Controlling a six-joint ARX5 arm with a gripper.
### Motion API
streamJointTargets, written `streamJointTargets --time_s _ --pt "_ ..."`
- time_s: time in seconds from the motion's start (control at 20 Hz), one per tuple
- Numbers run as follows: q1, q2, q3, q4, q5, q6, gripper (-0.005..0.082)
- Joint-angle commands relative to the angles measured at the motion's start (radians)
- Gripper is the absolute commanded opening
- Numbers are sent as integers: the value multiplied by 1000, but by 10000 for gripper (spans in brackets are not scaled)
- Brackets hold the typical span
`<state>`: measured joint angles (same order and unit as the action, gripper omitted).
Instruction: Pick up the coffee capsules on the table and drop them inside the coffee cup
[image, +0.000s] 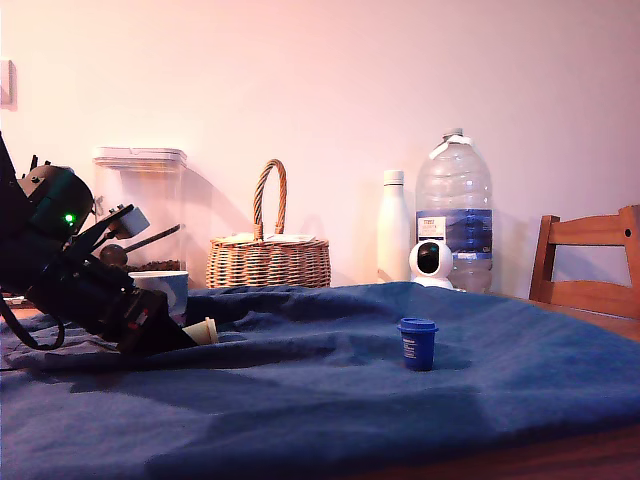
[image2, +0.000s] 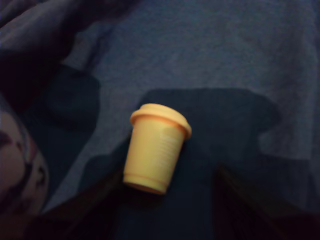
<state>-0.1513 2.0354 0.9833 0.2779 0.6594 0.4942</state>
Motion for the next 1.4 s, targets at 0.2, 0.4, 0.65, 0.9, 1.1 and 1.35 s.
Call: streamJointTargets --time_s 0.2,0.4,0.65,0.9,1.1,1.35 --pt "-9 20 -14 47 18 -8 513" --pt "-11 20 -14 49 18 -8 447" --pt "-11 20 -14 48 17 -19 198" --pt "-11 20 -14 49 17 -19 155" --pt "-11 14 -14 51 54 -29 155" --pt "-11 -36 -14 24 130 -77 155"
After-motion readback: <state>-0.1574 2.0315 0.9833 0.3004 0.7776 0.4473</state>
